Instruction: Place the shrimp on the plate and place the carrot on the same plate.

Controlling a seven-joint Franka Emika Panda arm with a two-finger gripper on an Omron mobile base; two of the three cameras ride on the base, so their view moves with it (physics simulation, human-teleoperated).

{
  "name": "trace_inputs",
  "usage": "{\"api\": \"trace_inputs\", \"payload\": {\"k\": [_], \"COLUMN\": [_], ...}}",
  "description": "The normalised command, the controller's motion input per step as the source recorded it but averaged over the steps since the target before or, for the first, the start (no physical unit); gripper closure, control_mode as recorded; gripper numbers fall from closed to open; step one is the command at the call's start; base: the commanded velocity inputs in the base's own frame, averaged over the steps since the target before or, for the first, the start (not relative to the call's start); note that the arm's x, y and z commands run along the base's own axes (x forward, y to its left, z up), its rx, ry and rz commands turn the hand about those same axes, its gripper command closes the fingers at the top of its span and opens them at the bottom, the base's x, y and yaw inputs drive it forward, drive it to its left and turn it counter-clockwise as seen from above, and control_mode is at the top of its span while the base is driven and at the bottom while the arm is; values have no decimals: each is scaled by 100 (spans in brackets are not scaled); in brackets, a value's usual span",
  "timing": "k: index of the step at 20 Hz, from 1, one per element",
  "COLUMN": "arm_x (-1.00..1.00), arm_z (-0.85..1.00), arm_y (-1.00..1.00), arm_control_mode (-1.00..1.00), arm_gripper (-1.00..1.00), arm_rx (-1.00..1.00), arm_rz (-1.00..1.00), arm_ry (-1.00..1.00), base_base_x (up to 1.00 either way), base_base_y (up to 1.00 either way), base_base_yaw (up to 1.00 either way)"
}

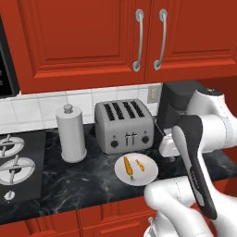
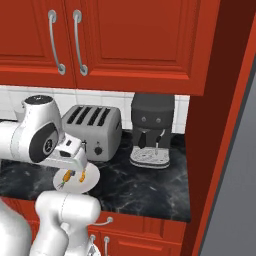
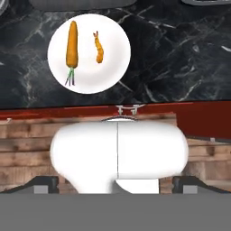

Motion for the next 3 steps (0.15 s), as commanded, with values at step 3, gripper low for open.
{"api": "trace_inputs", "payload": {"k": [3], "arm_x": [-27], "arm_z": [5], "arm_y": [0], "arm_control_mode": [-100], "arm_gripper": [-100], "arm_rx": [0], "arm_rz": [0], "arm_ry": [-3], "base_base_x": [0], "base_base_y": [0], "base_base_yaw": [0]}}
